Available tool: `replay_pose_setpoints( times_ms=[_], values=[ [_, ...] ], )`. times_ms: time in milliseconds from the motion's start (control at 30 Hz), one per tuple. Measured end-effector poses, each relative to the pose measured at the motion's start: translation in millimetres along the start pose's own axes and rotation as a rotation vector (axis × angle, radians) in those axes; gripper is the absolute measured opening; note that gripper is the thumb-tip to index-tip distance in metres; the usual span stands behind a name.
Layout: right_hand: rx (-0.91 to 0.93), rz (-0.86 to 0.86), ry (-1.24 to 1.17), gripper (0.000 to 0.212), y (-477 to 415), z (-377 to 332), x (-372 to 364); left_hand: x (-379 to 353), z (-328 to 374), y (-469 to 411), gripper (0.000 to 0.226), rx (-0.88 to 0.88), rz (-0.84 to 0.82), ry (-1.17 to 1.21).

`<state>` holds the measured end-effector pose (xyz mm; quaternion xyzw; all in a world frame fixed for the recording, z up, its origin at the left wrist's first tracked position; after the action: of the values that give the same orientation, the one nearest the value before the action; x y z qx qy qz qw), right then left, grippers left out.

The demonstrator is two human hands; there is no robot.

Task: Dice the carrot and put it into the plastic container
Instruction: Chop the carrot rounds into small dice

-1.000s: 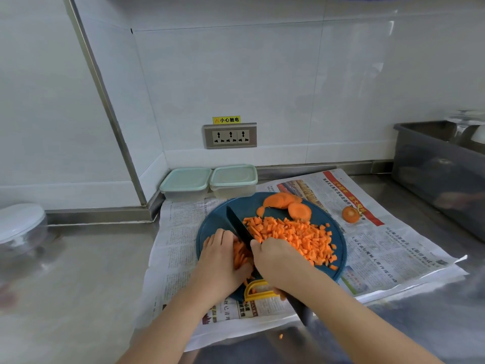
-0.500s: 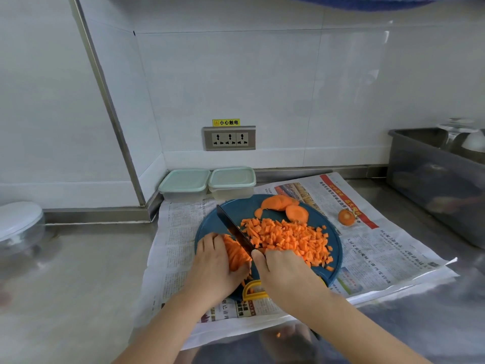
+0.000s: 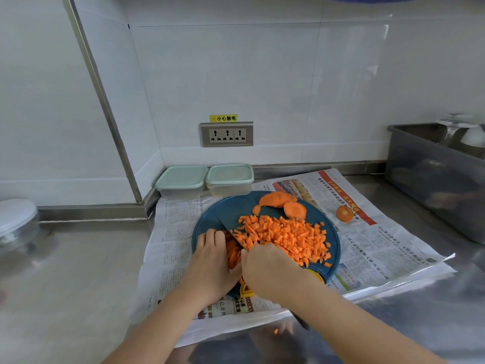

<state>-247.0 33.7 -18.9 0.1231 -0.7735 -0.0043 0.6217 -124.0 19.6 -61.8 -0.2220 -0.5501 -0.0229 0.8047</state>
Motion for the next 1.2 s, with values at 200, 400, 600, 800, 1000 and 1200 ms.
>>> replay_pose_setpoints(
  times_ms=[200, 400, 600, 800, 1000, 1200],
  values=[
    [0.010, 0.010, 0.001, 0.030, -5, 3, 10, -2, 0, 1, 0.046, -0.001, 0.049, 0.010],
    [-0.077, 0.032, -0.159, 0.038, -8, 21, -7, -3, -2, 4, 0.055, 0.001, 0.067, 0.008],
    [-0.141, 0.017, -0.204, 0.038, -5, 16, -3, -3, -2, 3, 0.056, -0.001, 0.072, 0.001],
    [-0.100, 0.006, -0.087, 0.037, -5, 8, 11, -4, -3, 2, 0.057, 0.017, 0.077, 0.017],
    [-0.085, -0.121, 0.056, 0.035, -14, -6, 17, -3, -4, 3, 0.060, 0.035, 0.072, 0.034],
    [-0.182, -0.083, -0.253, 0.033, -9, 17, 14, 7, -11, 2, 0.100, 0.110, 0.018, 0.115]
  ],
)
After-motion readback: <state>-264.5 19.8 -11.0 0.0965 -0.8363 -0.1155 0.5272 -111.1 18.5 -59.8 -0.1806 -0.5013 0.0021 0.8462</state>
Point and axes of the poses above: each hand's wrist, its own y-axis away from the middle knuckle, its own x-axis out of the back of the hand, z = x × y, the point moved 2 cm from there along -y, towards the middle knuckle, and after that the axes turned 14 degrees about -x, right-handed, at the moved point
